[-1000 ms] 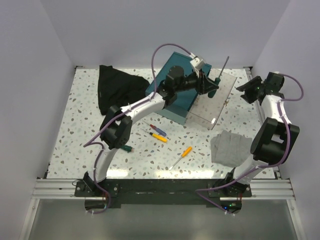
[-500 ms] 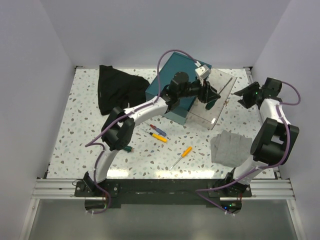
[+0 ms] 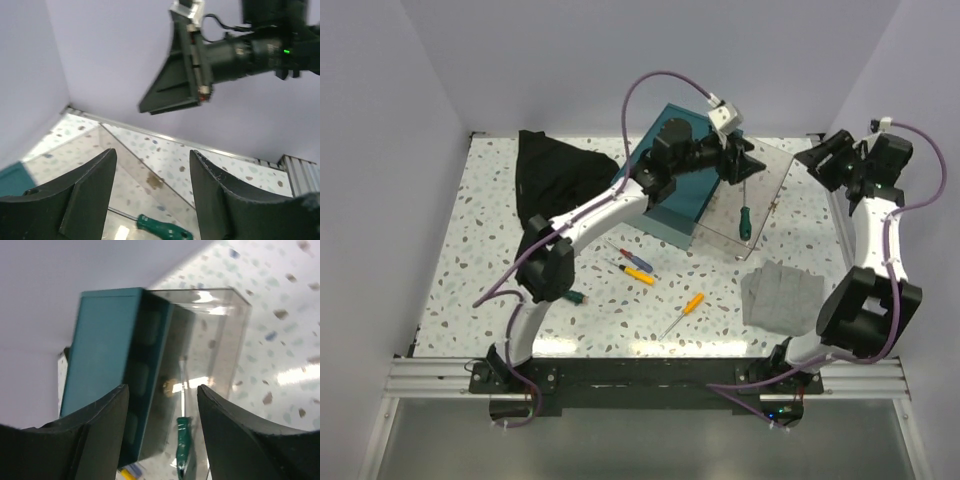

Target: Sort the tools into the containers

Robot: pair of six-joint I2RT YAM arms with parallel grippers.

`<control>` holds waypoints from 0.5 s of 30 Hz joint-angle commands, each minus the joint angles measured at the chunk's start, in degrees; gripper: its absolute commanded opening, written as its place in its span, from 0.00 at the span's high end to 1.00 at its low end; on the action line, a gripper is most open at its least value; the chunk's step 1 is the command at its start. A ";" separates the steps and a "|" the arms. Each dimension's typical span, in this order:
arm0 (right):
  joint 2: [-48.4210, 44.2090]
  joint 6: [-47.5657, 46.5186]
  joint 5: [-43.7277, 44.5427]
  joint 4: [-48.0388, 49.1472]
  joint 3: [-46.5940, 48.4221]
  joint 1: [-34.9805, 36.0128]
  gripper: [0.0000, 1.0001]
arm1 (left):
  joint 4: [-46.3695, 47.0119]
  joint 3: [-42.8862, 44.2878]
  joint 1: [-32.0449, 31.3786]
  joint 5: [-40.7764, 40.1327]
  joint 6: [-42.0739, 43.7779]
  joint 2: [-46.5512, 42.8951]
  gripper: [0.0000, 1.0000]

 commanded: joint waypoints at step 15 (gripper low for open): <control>-13.65 -93.52 14.05 -39.00 -10.89 67.62 0.36 | -29.13 -40.53 31.80 -6.69 19.15 -60.67 0.20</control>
